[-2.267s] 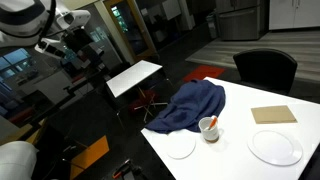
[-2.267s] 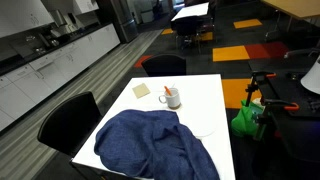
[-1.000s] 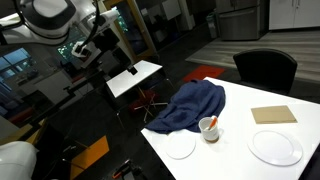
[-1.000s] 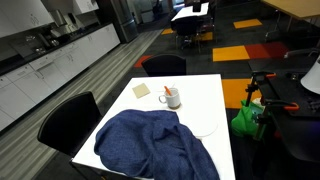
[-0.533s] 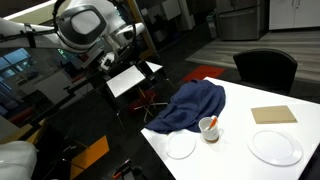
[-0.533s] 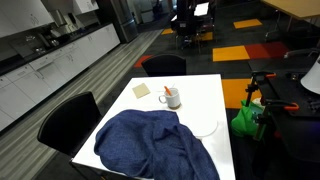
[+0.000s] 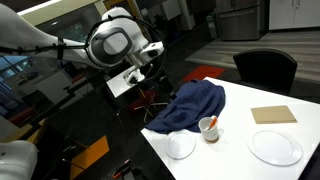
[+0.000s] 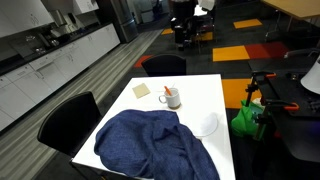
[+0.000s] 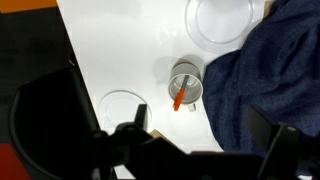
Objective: Take the pen out of the cup and put it on the table
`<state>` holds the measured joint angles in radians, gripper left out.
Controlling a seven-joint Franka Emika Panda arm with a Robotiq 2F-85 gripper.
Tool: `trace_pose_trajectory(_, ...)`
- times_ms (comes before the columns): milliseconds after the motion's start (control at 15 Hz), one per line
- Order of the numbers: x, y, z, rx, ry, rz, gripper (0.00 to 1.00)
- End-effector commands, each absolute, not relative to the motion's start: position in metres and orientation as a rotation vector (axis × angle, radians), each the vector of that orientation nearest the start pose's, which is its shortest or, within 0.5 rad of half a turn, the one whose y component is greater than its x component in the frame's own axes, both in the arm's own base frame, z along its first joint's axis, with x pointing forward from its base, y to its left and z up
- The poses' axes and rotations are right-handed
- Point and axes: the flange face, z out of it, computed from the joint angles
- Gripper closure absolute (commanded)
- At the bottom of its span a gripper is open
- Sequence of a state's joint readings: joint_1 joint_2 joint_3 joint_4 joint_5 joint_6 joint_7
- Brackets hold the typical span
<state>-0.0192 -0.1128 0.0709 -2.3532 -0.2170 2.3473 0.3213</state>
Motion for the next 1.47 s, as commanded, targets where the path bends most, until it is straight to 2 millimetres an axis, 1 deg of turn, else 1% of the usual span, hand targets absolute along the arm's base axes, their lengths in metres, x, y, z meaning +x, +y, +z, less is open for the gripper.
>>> trace_pose_trajectory(0,0.498,0.023,0.384,-3.276,0.205,-0.215,0.00)
trace_pose_trajectory(333,0.498,0.024,0.389,-3.274,0.202,-0.231,0.00)
trace_pose_trajectory(467,0.502,0.025,0.385,-3.266,0.237,-0.265,0.00)
trace_pose_trajectory(533,0.507,0.030,0.379,-3.251,0.286,-0.315,0.00)
trace_pose_trajectory(600,0.512,0.033,0.374,-3.216,0.378,-0.375,0.00)
trace_pose_trajectory(733,0.523,0.038,0.358,-3.174,0.437,-0.497,0.00)
trace_pose_trajectory(800,0.526,0.040,0.348,-3.179,0.426,-0.486,0.00)
trace_pose_trajectory(867,0.530,0.039,0.338,-3.183,0.453,-0.532,0.00)
trace_pose_trajectory(1000,0.537,0.037,0.320,-3.203,0.481,-0.565,0.00)
trace_pose_trajectory(1267,0.550,0.030,0.286,-3.216,0.495,-0.591,0.00)
trace_pose_trajectory(1400,0.557,0.028,0.272,-3.221,0.476,-0.593,0.00)
